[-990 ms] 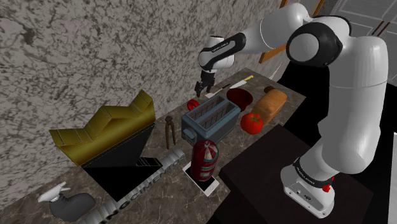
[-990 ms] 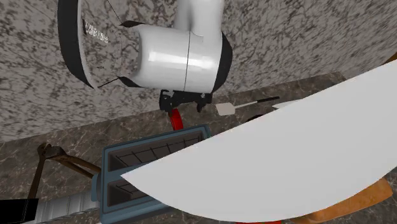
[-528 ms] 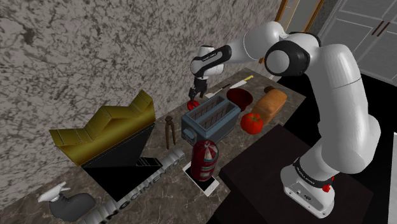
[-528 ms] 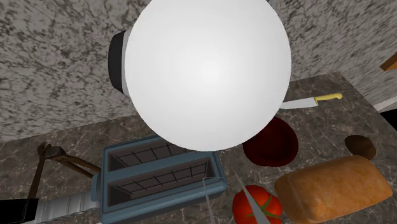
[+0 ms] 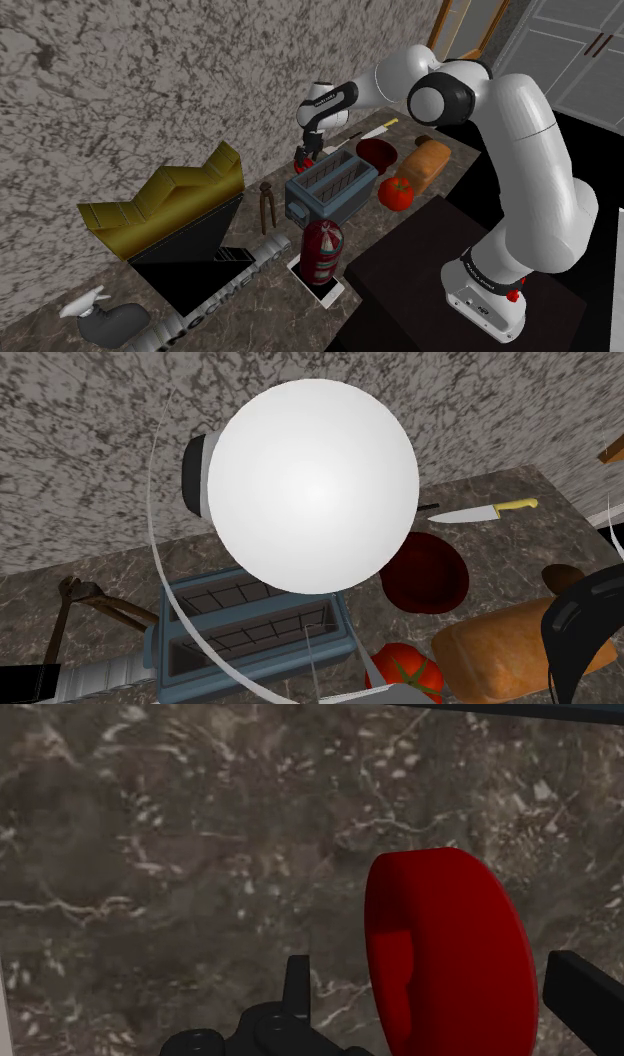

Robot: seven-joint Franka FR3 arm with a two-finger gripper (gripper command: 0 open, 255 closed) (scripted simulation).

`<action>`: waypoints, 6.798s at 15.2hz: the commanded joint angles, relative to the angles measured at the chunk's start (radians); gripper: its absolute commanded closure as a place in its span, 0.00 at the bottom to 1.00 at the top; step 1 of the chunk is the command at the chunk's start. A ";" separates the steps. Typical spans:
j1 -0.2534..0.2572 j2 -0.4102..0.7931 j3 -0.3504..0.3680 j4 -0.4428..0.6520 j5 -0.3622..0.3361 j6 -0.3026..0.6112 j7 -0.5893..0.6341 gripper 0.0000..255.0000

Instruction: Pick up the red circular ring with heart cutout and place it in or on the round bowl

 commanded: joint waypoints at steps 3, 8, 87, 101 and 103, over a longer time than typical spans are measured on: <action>0.000 0.001 0.000 0.001 0.000 0.001 0.000 0.00; 0.000 0.001 0.000 0.001 0.000 0.001 0.000 1.00; -0.338 -0.372 -0.166 -0.327 0.002 -0.132 -0.477 1.00; -0.339 -0.357 -0.163 -0.329 0.007 -0.116 -0.482 0.00; -0.339 -0.357 -0.163 -0.329 0.007 -0.116 -0.482 0.00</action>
